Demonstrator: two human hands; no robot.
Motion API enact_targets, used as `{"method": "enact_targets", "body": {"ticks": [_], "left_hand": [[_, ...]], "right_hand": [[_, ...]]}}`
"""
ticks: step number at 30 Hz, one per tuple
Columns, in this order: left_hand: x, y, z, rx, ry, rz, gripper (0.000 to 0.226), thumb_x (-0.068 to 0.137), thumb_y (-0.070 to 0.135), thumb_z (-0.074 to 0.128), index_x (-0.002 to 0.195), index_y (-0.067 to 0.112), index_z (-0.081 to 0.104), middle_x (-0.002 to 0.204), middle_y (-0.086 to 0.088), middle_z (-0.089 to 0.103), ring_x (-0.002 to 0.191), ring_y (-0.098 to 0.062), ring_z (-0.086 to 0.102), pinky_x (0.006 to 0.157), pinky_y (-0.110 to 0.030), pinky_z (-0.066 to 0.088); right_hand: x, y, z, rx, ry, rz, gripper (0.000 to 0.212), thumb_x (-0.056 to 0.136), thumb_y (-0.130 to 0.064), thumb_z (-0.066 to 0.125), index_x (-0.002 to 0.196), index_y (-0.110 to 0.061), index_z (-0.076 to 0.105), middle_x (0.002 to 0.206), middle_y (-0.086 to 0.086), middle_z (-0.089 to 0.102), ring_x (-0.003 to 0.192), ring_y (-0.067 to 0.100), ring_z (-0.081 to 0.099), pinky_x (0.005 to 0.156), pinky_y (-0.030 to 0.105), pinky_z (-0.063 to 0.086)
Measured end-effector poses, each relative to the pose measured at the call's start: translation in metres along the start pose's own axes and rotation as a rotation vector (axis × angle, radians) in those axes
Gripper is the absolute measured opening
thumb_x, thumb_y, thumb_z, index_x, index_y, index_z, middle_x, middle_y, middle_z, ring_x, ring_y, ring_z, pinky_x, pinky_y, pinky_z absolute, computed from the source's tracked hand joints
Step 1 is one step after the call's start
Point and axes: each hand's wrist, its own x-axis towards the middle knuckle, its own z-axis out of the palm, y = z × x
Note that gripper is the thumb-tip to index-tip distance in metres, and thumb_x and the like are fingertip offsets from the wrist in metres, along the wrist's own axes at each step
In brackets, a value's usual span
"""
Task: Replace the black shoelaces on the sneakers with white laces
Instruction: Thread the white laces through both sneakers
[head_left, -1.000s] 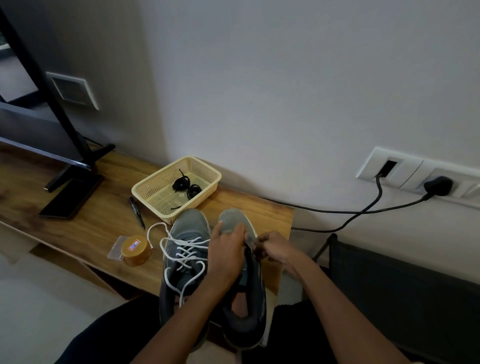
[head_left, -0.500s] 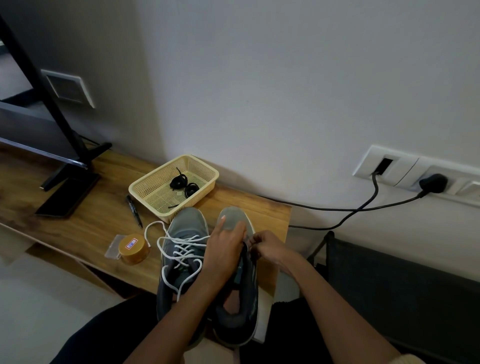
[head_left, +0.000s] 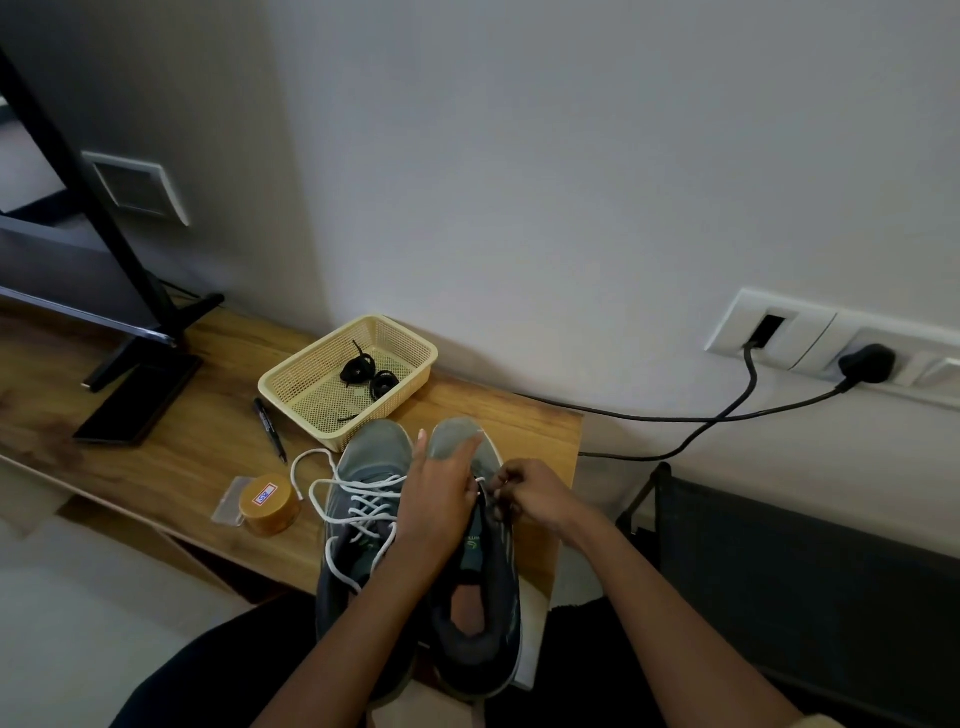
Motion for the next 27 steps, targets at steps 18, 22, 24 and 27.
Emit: {"method": "enact_targets", "body": {"ticks": [18,22,24,27], "left_hand": [[-0.002,-0.005,0.009,-0.503,0.008,-0.182,0.055,0.074,-0.003,0.069,0.108,0.03,0.04,0.068,0.004,0.066,0.069,-0.005,0.064,0.073,-0.033,0.054],[-0.002,-0.002,0.007,-0.451,-0.016,-0.175,0.06,0.072,-0.004,0.07,0.118,0.026,0.046,0.068,0.006,0.065,0.073,-0.008,0.064,0.079,-0.033,0.053],[-0.004,0.0,0.006,-0.424,-0.014,-0.163,0.072,0.073,-0.006,0.067,0.131,0.028,0.042,0.067,0.006,0.063,0.07,-0.007,0.061,0.095,-0.033,0.047],[-0.006,0.003,0.005,-0.391,-0.012,-0.143,0.084,0.077,-0.005,0.062,0.145,0.031,0.028,0.069,0.006,0.06,0.083,-0.018,0.064,0.107,-0.022,0.024]], "right_hand": [[0.007,0.004,0.002,-0.07,0.001,-0.002,0.027,0.083,0.009,0.054,0.072,-0.014,0.062,0.078,0.007,0.06,0.083,0.023,0.057,0.076,0.036,0.047],[0.007,0.006,0.004,-0.124,0.029,-0.029,0.027,0.083,0.007,0.056,0.071,-0.017,0.061,0.083,0.01,0.062,0.085,0.025,0.059,0.075,0.037,0.05],[0.007,0.007,0.006,-0.125,0.076,-0.046,0.028,0.084,0.006,0.056,0.069,-0.018,0.06,0.083,0.011,0.062,0.085,0.028,0.063,0.079,0.04,0.053],[0.007,0.008,0.007,-0.13,0.122,-0.077,0.026,0.088,0.001,0.055,0.069,-0.016,0.058,0.081,0.012,0.062,0.08,0.026,0.063,0.08,0.042,0.053]]}}
